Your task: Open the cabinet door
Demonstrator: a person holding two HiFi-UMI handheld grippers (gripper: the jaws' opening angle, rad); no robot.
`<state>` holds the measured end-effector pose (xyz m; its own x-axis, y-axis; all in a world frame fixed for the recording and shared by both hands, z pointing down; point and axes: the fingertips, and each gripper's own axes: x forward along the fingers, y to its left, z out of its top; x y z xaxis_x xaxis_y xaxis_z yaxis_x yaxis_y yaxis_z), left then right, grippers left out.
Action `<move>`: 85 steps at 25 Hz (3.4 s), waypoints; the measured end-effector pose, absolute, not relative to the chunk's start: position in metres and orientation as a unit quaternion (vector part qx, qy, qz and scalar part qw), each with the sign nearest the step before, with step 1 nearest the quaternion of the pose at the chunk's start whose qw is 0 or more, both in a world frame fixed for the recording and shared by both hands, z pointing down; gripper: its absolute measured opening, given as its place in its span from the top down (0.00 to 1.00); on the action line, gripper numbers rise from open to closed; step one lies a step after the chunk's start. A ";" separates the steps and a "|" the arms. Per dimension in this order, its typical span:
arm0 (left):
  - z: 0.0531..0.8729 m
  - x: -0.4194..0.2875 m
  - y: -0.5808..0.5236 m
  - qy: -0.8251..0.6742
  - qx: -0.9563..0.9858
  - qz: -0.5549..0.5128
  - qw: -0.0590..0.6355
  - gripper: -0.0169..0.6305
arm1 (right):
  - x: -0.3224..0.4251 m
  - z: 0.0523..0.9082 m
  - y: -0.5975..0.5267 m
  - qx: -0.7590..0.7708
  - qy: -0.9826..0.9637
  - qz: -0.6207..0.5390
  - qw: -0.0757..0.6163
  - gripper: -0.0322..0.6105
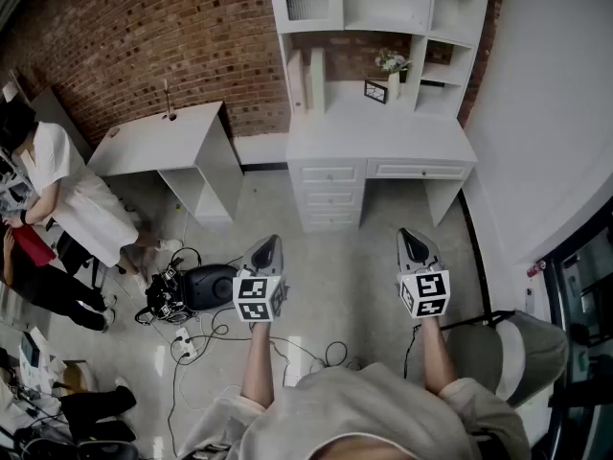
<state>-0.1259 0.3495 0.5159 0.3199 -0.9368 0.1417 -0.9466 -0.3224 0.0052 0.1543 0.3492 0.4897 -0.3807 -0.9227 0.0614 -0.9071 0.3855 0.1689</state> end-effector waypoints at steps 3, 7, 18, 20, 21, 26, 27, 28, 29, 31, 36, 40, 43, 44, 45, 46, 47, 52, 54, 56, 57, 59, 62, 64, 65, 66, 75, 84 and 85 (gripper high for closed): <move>0.515 -0.122 0.353 -0.579 0.812 0.057 0.044 0.93 | 0.158 0.490 0.354 0.552 -0.829 -0.052 0.072 0.93; 0.514 -0.117 0.355 -0.579 0.812 0.060 0.046 0.93 | 0.162 0.492 0.356 0.553 -0.828 -0.049 0.074 0.93; 0.524 -0.090 0.368 -0.588 0.805 0.066 0.048 0.93 | 0.190 0.503 0.364 0.551 -0.831 -0.046 0.064 0.93; 0.526 -0.083 0.370 -0.588 0.805 0.068 0.049 0.93 | 0.194 0.505 0.364 0.546 -0.834 -0.045 0.066 0.93; 0.528 -0.079 0.371 -0.588 0.805 0.069 0.051 0.93 | 0.196 0.507 0.364 0.543 -0.836 -0.044 0.067 0.93; 0.533 -0.069 0.368 -0.589 0.803 0.072 0.058 0.93 | 0.201 0.515 0.361 0.536 -0.840 -0.036 0.071 0.93; 0.535 -0.067 0.367 -0.588 0.803 0.074 0.059 0.93 | 0.203 0.517 0.360 0.535 -0.841 -0.035 0.071 0.93; 0.538 -0.065 0.365 -0.587 0.804 0.075 0.060 0.93 | 0.203 0.519 0.359 0.534 -0.842 -0.034 0.072 0.93; 0.539 -0.063 0.364 -0.587 0.804 0.076 0.061 0.93 | 0.203 0.521 0.358 0.533 -0.842 -0.034 0.073 0.93; 0.541 -0.061 0.358 -0.586 0.805 0.075 0.062 0.93 | 0.203 0.523 0.353 0.531 -0.843 -0.034 0.075 0.93; 0.544 -0.060 0.330 -0.583 0.806 0.076 0.066 0.93 | 0.201 0.525 0.328 0.530 -0.844 -0.035 0.078 0.93; 0.548 -0.059 0.296 -0.577 0.811 0.073 0.067 0.93 | 0.199 0.531 0.299 0.530 -0.843 -0.035 0.081 0.93; 0.553 -0.061 0.264 -0.572 0.814 0.072 0.070 0.93 | 0.197 0.535 0.270 0.533 -0.841 -0.036 0.085 0.93; 0.555 -0.062 0.253 -0.571 0.815 0.071 0.071 0.93 | 0.196 0.535 0.260 0.534 -0.840 -0.036 0.086 0.93; 0.555 -0.063 0.241 -0.569 0.816 0.070 0.072 0.93 | 0.194 0.534 0.249 0.535 -0.839 -0.037 0.087 0.93; 0.555 -0.064 0.228 -0.568 0.817 0.069 0.073 0.93 | 0.193 0.533 0.238 0.536 -0.838 -0.038 0.088 0.93; 0.555 -0.064 0.215 -0.566 0.818 0.068 0.073 0.93 | 0.192 0.533 0.227 0.537 -0.838 -0.039 0.090 0.93; 0.551 -0.070 0.149 -0.556 0.826 0.062 0.075 0.93 | 0.182 0.528 0.167 0.544 -0.833 -0.042 0.098 0.93; 0.548 -0.074 0.121 -0.553 0.828 0.062 0.075 0.93 | 0.178 0.526 0.141 0.547 -0.830 -0.042 0.098 0.93; 0.546 -0.078 0.094 -0.550 0.830 0.062 0.075 0.93 | 0.174 0.523 0.114 0.551 -0.827 -0.042 0.097 0.93; 0.545 -0.080 0.082 -0.548 0.831 0.062 0.075 0.93 | 0.172 0.521 0.101 0.554 -0.826 -0.043 0.097 0.93; 0.542 -0.086 0.058 -0.546 0.832 0.060 0.074 0.93 | 0.167 0.515 0.078 0.558 -0.823 -0.046 0.095 0.93; 0.538 -0.097 0.025 -0.543 0.835 0.058 0.071 0.93 | 0.158 0.509 0.046 0.565 -0.819 -0.049 0.091 0.93; 0.536 -0.104 0.005 -0.540 0.837 0.057 0.069 0.93 | 0.153 0.507 0.026 0.569 -0.816 -0.050 0.089 0.93; 0.536 -0.107 -0.005 -0.539 0.838 0.057 0.067 0.93 | 0.150 0.507 0.016 0.570 -0.815 -0.050 0.087 0.93; 0.535 -0.111 -0.015 -0.538 0.839 0.057 0.066 0.93 | 0.146 0.506 0.008 0.572 -0.814 -0.050 0.086 0.93; 0.539 -0.122 -0.077 -0.526 0.846 0.058 0.065 0.93 | 0.132 0.519 -0.042 0.580 -0.808 -0.039 0.093 0.93; 0.554 -0.122 -0.107 -0.521 0.848 0.066 0.072 0.93 | 0.131 0.533 -0.067 0.583 -0.807 -0.029 0.097 0.93; 0.554 -0.121 -0.112 -0.521 0.848 0.067 0.072 0.93 | 0.132 0.534 -0.072 0.583 -0.806 -0.028 0.096 0.93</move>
<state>-0.1213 -0.1117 0.5545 0.4479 -0.8740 0.1885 -0.8933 -0.4463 0.0530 0.1324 -0.0716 0.5336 -0.3014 -0.9455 0.1229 -0.9349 0.3184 0.1570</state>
